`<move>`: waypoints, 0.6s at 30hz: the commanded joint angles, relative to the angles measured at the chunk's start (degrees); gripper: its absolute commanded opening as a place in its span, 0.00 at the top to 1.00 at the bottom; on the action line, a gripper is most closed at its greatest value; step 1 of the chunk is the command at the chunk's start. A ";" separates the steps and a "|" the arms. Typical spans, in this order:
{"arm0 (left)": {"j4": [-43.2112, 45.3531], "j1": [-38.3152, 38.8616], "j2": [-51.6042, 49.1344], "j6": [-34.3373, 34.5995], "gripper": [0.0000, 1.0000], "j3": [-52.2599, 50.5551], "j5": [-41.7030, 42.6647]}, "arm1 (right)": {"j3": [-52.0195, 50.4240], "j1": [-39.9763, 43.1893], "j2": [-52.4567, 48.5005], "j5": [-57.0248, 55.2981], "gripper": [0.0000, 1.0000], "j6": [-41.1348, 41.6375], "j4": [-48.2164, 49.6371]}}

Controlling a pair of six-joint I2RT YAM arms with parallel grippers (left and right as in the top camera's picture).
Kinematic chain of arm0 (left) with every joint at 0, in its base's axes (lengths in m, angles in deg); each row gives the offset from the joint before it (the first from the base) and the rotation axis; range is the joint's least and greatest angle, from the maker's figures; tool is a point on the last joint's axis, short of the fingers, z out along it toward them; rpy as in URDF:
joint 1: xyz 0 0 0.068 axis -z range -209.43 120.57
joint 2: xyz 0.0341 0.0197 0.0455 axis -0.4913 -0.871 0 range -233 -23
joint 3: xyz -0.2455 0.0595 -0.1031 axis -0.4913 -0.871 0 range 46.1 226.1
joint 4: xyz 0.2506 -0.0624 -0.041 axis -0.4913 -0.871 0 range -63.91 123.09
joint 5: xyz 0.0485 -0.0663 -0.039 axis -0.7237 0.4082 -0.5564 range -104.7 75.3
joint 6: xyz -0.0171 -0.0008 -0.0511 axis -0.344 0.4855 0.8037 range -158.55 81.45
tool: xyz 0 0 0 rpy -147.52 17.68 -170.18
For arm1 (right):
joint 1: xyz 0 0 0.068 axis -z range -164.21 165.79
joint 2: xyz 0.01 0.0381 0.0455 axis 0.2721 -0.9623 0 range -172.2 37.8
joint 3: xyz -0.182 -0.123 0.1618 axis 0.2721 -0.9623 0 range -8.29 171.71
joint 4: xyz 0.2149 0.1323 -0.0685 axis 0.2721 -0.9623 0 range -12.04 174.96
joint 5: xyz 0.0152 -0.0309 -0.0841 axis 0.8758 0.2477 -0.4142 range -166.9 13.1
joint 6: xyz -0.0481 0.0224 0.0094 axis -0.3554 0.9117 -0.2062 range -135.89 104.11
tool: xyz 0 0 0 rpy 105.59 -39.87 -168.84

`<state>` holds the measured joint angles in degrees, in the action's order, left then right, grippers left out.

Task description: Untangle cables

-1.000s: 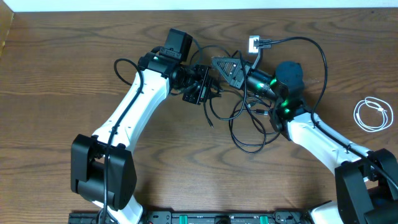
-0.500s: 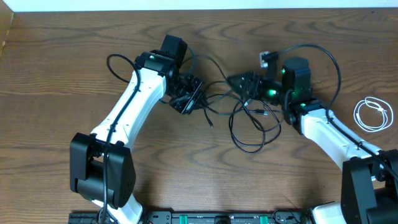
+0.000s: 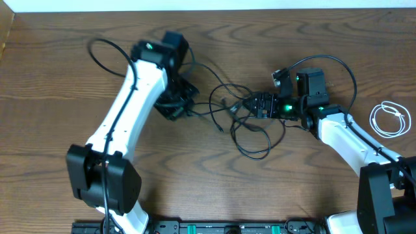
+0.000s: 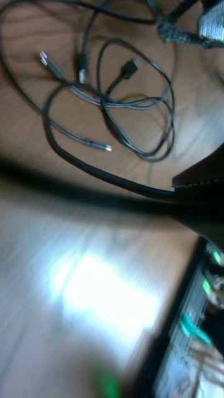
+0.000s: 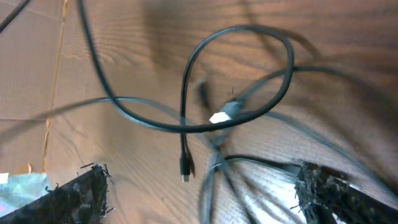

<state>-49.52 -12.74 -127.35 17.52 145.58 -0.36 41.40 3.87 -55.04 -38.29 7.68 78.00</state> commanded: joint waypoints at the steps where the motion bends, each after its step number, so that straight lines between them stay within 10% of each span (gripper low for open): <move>1: -6.29 -1.11 0.74 -1.86 0.93 12.74 -12.00 | 0.15 0.76 -0.07 -0.70 0.04 -1.73 1.05; 18: -2.69 -9.16 3.85 9.90 0.93 41.22 9.42 | 0.17 -2.71 -0.07 -2.03 0.02 -8.76 -0.94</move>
<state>-53.87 -19.93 -125.28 21.96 185.65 0.50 41.40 3.28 -55.04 -40.48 3.68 76.99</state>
